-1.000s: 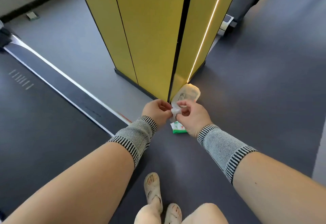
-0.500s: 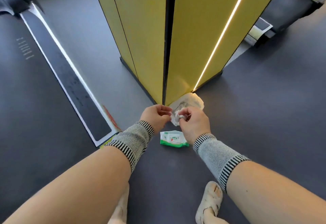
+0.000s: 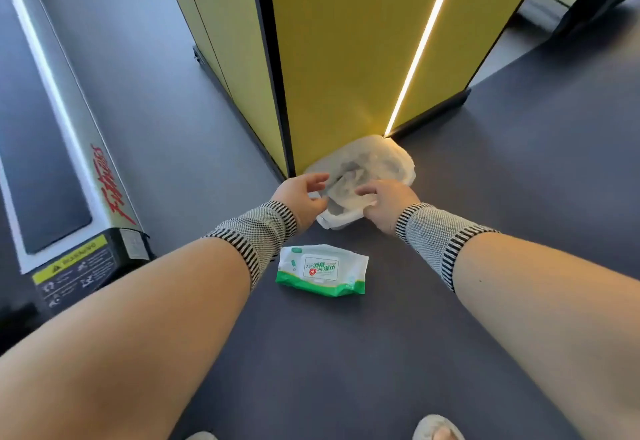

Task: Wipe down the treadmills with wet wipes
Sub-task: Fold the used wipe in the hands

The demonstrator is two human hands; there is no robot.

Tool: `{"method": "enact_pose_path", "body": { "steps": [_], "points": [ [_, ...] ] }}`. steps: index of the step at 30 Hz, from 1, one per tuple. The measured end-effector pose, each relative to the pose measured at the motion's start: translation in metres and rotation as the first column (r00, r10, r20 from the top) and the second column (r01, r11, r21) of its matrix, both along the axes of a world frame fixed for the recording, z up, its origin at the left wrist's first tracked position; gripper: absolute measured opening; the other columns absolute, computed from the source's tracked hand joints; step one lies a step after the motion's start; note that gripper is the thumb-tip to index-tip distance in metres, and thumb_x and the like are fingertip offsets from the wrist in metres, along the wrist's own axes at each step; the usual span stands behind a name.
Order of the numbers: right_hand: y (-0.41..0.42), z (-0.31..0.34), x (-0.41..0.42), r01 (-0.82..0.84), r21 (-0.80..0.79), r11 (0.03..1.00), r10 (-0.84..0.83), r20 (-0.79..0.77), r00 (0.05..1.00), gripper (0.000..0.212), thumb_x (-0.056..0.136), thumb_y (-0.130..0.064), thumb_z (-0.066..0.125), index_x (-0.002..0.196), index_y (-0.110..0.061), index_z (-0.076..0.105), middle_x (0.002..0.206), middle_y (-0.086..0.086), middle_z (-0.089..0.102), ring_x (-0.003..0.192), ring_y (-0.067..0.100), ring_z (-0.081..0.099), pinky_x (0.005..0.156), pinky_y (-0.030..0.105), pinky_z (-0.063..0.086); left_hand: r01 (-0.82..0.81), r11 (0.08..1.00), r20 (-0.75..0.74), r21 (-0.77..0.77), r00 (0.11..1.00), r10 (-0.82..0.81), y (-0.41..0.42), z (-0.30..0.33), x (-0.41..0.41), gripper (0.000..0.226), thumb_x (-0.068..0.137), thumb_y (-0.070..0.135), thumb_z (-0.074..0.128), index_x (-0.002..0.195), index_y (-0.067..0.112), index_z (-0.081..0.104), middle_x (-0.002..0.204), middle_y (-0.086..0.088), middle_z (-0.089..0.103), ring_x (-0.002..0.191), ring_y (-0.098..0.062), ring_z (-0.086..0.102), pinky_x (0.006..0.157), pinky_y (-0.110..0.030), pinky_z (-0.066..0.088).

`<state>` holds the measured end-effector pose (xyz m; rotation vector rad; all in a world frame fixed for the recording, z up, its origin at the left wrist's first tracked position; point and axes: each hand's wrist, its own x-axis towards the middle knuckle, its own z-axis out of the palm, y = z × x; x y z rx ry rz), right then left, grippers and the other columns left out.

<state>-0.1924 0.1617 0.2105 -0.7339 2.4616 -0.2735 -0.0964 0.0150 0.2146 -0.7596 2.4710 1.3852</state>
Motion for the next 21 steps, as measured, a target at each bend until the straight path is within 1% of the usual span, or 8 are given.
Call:
{"method": "enact_pose_path", "body": {
  "steps": [2, 4, 6, 9, 11, 14, 17, 21],
  "points": [
    [0.001, -0.048, 0.004, -0.091, 0.031, 0.995, 0.091, 0.005, 0.996, 0.034, 0.086, -0.018, 0.057, 0.12, -0.022, 0.064, 0.126, 0.004, 0.06, 0.114, 0.023, 0.056, 0.098, 0.03, 0.045, 0.044, 0.998, 0.03, -0.044, 0.999, -0.043, -0.004, -0.052, 0.002, 0.046, 0.091, 0.009, 0.058, 0.135, 0.02, 0.051, 0.127, 0.001, 0.06, 0.093, -0.011, 0.061, 0.087, -0.018, 0.044],
    [-0.004, -0.088, 0.014, -0.235, 0.054, 0.971, 0.235, 0.001, 0.972, 0.029, 0.086, -0.024, 0.059, 0.113, -0.019, 0.067, 0.115, 0.005, 0.066, 0.105, 0.023, 0.06, 0.093, 0.03, 0.048, 0.085, 0.992, 0.074, -0.092, 0.994, -0.078, -0.009, -0.095, 0.007, 0.041, 0.09, 0.008, 0.058, 0.13, 0.017, 0.057, 0.122, -0.001, 0.063, 0.099, -0.011, 0.059, 0.09, -0.017, 0.042],
    [-0.014, -0.125, 0.028, -0.352, 0.061, 0.934, 0.353, 0.001, 0.936, 0.028, 0.087, -0.03, 0.059, 0.111, -0.018, 0.067, 0.113, 0.004, 0.067, 0.104, 0.023, 0.061, 0.091, 0.031, 0.049, 0.165, 0.976, 0.148, -0.139, 0.978, -0.144, -0.012, -0.128, 0.014, 0.037, 0.09, 0.008, 0.057, 0.126, 0.017, 0.06, 0.119, 0.0, 0.065, 0.097, -0.009, 0.058, 0.089, -0.019, 0.044],
    [-0.026, -0.17, 0.049, -0.496, 0.115, 0.861, 0.501, -0.022, 0.865, 0.032, 0.089, -0.033, 0.057, 0.114, -0.014, 0.063, 0.116, 0.006, 0.063, 0.107, 0.025, 0.059, 0.09, 0.032, 0.048, 0.273, 0.943, 0.26, -0.189, 0.94, -0.22, -0.017, -0.165, 0.027, 0.038, 0.09, 0.009, 0.055, 0.127, 0.018, 0.059, 0.122, 0.001, 0.064, 0.107, -0.012, 0.06, 0.093, -0.02, 0.042],
    [-0.028, -0.193, 0.059, -0.538, 0.168, 0.826, 0.55, -0.029, 0.835, 0.033, 0.09, -0.033, 0.056, 0.116, -0.012, 0.061, 0.117, 0.008, 0.06, 0.107, 0.026, 0.058, 0.088, 0.033, 0.047, 0.301, 0.932, 0.304, -0.203, 0.924, -0.233, -0.017, -0.183, 0.036, 0.04, 0.091, 0.01, 0.054, 0.129, 0.02, 0.057, 0.125, 0.003, 0.063, 0.11, -0.013, 0.059, 0.095, -0.02, 0.04],
    [-0.024, -0.216, 0.065, -0.549, 0.214, 0.808, 0.57, -0.048, 0.82, 0.03, 0.091, -0.03, 0.056, 0.116, -0.012, 0.059, 0.121, 0.007, 0.054, 0.109, 0.026, 0.056, 0.087, 0.035, 0.047, 0.341, 0.923, 0.364, -0.18, 0.895, -0.26, -0.011, -0.203, 0.049, 0.044, 0.093, 0.011, 0.049, 0.134, 0.024, 0.052, 0.134, 0.002, 0.056, 0.117, -0.015, 0.055, 0.096, -0.02, 0.039],
    [-0.025, -0.225, 0.068, -0.534, 0.237, 0.811, 0.566, -0.088, 0.82, 0.034, 0.089, -0.031, 0.059, 0.118, -0.014, 0.055, 0.123, 0.007, 0.051, 0.11, 0.027, 0.053, 0.089, 0.039, 0.049, 0.403, 0.896, 0.427, -0.188, 0.855, -0.295, -0.004, -0.216, 0.056, 0.049, 0.095, 0.012, 0.044, 0.141, 0.029, 0.044, 0.143, -0.001, 0.046, 0.12, -0.02, 0.053, 0.095, -0.025, 0.045],
    [-0.031, -0.23, 0.073, -0.556, 0.275, 0.785, 0.602, -0.125, 0.788, 0.038, 0.088, -0.034, 0.058, 0.121, -0.016, 0.052, 0.119, 0.005, 0.057, 0.105, 0.025, 0.057, 0.081, 0.035, 0.047, 0.425, 0.885, 0.436, -0.189, 0.844, -0.312, -0.009, -0.226, 0.054, 0.056, 0.094, 0.011, 0.043, 0.145, 0.03, 0.035, 0.146, 0.002, 0.043, 0.121, -0.021, 0.052, 0.093, -0.024, 0.045]
  ]
}}
